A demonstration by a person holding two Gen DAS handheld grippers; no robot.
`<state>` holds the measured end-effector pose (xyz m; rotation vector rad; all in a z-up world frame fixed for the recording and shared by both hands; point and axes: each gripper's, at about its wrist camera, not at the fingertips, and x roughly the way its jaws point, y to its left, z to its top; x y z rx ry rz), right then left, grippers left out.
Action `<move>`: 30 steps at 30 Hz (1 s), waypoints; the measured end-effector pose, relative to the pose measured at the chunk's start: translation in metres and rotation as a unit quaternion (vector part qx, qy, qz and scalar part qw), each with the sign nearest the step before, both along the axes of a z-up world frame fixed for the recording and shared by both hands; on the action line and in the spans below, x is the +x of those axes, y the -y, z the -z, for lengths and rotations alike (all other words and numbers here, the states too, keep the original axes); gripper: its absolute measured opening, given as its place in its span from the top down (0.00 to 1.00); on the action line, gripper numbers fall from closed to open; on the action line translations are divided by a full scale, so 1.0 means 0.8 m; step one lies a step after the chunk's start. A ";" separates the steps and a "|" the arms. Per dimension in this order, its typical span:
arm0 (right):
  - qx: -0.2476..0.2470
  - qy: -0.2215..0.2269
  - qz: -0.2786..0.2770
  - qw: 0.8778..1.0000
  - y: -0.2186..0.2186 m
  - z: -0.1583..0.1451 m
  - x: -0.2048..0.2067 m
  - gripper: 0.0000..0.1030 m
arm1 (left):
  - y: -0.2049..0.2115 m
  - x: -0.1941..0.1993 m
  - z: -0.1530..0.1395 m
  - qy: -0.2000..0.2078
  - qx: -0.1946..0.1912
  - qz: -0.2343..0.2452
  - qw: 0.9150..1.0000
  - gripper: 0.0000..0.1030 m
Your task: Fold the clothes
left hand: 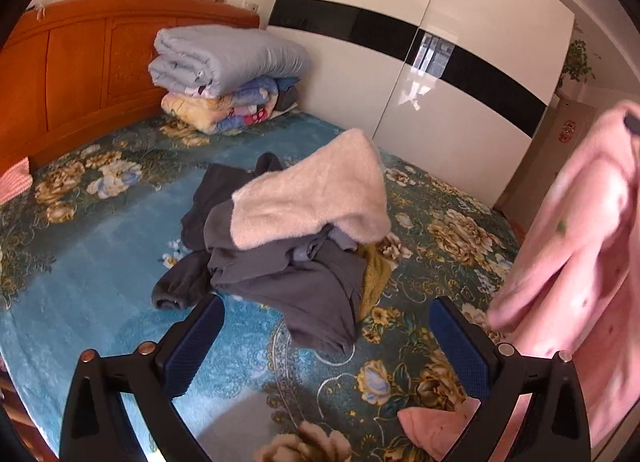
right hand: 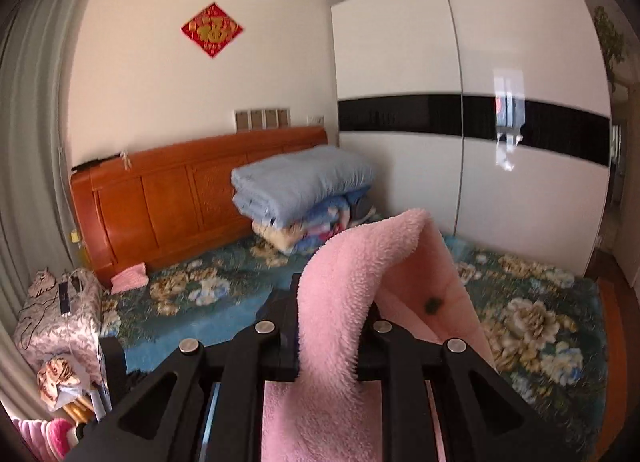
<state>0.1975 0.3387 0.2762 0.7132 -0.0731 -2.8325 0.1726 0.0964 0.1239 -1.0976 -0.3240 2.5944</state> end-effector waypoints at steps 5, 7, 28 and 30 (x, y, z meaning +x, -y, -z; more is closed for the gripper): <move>-0.046 0.176 0.009 0.983 0.028 0.233 -0.006 0.84 | 0.017 0.007 0.055 0.055 0.005 -0.015 0.998 0.00; -0.087 0.233 0.006 0.969 0.033 0.314 0.011 0.84 | 0.014 0.012 0.078 0.072 -0.010 -0.015 0.997 0.00; -0.187 0.289 -0.004 0.939 0.006 0.382 0.094 0.60 | 0.001 0.013 0.205 0.157 0.057 0.007 0.986 0.00; -0.202 0.294 0.012 0.934 0.001 0.390 0.070 0.60 | 0.002 0.011 0.208 0.157 0.062 0.006 0.986 0.00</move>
